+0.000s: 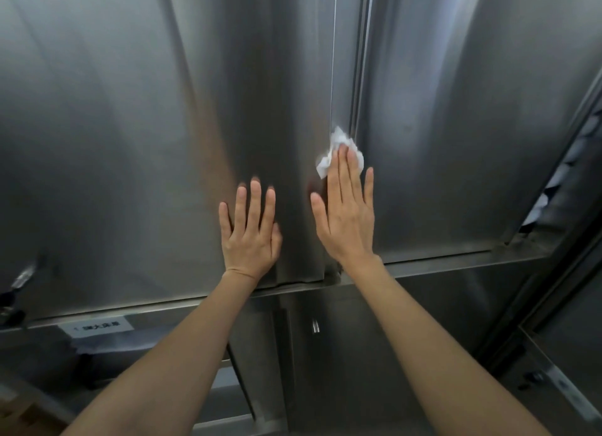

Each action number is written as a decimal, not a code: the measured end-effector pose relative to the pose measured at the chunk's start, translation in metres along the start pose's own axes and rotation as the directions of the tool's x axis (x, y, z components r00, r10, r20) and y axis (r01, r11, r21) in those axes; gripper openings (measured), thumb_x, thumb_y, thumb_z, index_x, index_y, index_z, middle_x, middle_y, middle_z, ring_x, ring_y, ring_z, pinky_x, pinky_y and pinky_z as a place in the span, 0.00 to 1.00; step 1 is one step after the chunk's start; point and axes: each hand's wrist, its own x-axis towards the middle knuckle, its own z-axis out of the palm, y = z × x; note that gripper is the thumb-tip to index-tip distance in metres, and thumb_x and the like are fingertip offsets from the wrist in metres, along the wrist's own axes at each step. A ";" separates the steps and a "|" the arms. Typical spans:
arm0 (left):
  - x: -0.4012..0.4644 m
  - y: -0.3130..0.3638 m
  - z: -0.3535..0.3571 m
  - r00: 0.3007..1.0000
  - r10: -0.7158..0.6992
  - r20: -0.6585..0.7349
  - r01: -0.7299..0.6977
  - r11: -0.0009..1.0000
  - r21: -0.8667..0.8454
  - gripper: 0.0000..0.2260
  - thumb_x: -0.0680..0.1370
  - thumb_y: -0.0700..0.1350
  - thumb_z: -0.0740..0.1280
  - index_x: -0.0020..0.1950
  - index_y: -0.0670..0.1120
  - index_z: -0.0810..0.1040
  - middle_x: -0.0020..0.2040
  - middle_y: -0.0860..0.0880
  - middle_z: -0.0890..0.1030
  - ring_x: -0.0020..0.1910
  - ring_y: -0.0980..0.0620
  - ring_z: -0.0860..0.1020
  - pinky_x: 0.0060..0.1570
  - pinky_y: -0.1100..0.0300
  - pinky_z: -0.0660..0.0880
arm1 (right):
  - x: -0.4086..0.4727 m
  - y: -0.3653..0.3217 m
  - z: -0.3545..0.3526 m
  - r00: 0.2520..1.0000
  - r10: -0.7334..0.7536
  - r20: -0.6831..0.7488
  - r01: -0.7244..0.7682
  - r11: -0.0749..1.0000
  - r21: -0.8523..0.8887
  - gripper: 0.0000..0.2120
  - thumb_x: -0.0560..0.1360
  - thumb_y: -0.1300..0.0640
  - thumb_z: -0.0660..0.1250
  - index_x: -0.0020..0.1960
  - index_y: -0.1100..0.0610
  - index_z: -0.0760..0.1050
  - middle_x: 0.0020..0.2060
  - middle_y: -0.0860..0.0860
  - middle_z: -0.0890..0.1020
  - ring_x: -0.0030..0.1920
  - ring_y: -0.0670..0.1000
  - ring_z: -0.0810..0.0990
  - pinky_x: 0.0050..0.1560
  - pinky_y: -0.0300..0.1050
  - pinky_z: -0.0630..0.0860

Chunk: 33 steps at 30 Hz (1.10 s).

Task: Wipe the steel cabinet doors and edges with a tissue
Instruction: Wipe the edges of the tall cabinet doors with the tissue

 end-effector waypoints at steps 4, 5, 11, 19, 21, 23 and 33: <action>0.000 0.001 0.001 1.000 0.001 -0.007 -0.001 1.000 0.002 0.29 0.83 0.50 0.51 0.82 0.45 0.47 0.82 0.45 0.43 0.80 0.45 0.44 0.77 0.43 0.42 | -0.121 0.015 0.038 0.977 0.027 0.212 -0.017 0.999 -0.046 0.32 0.84 0.44 0.51 0.80 0.62 0.47 0.81 0.54 0.46 0.80 0.55 0.53 0.80 0.52 0.45; -0.001 0.001 0.001 1.000 0.000 -0.002 0.000 1.000 -0.003 0.28 0.83 0.50 0.50 0.82 0.46 0.47 0.82 0.45 0.42 0.80 0.45 0.43 0.78 0.44 0.42 | -0.150 0.017 0.043 0.958 0.047 0.283 -0.031 0.998 -0.063 0.33 0.84 0.43 0.50 0.80 0.62 0.49 0.81 0.53 0.45 0.80 0.55 0.54 0.80 0.51 0.44; -0.001 0.001 0.001 1.000 0.002 -0.003 -0.002 1.000 0.003 0.29 0.82 0.50 0.50 0.82 0.45 0.47 0.82 0.45 0.42 0.80 0.45 0.43 0.77 0.44 0.41 | -0.124 0.009 0.034 0.973 0.039 0.228 -0.014 0.994 -0.109 0.31 0.85 0.42 0.45 0.80 0.61 0.46 0.80 0.55 0.48 0.80 0.52 0.48 0.79 0.50 0.43; -0.001 0.001 0.000 1.000 -0.003 0.001 0.003 1.000 0.004 0.30 0.82 0.50 0.53 0.82 0.46 0.46 0.81 0.45 0.41 0.80 0.45 0.42 0.77 0.44 0.41 | -0.078 0.018 0.024 0.990 -0.060 0.131 0.069 0.995 -0.068 0.30 0.85 0.46 0.47 0.79 0.64 0.50 0.79 0.56 0.51 0.80 0.55 0.53 0.79 0.55 0.49; 0.001 0.002 -0.001 1.000 -0.005 0.004 0.005 1.000 0.005 0.30 0.82 0.50 0.52 0.82 0.46 0.45 0.81 0.45 0.41 0.80 0.46 0.42 0.77 0.44 0.41 | -0.143 0.025 0.039 0.964 -0.046 0.263 0.079 0.990 -0.116 0.29 0.84 0.46 0.50 0.78 0.64 0.57 0.80 0.55 0.48 0.79 0.55 0.54 0.79 0.55 0.51; 0.000 0.002 0.000 1.000 -0.001 0.007 0.001 1.000 -0.003 0.29 0.82 0.50 0.51 0.82 0.46 0.45 0.81 0.45 0.41 0.80 0.45 0.42 0.77 0.44 0.41 | -0.185 0.025 0.046 0.930 0.003 0.367 0.049 0.990 -0.132 0.30 0.84 0.45 0.51 0.77 0.65 0.61 0.81 0.53 0.45 0.80 0.54 0.53 0.79 0.52 0.48; 0.000 0.001 -0.001 1.000 -0.004 0.012 0.004 1.000 0.001 0.31 0.82 0.49 0.54 0.82 0.46 0.45 0.81 0.45 0.41 0.80 0.45 0.42 0.77 0.45 0.39 | 0.037 0.006 -0.014 0.996 -0.073 -0.050 0.071 0.997 -0.042 0.29 0.85 0.46 0.45 0.79 0.63 0.50 0.78 0.56 0.53 0.79 0.54 0.53 0.78 0.55 0.46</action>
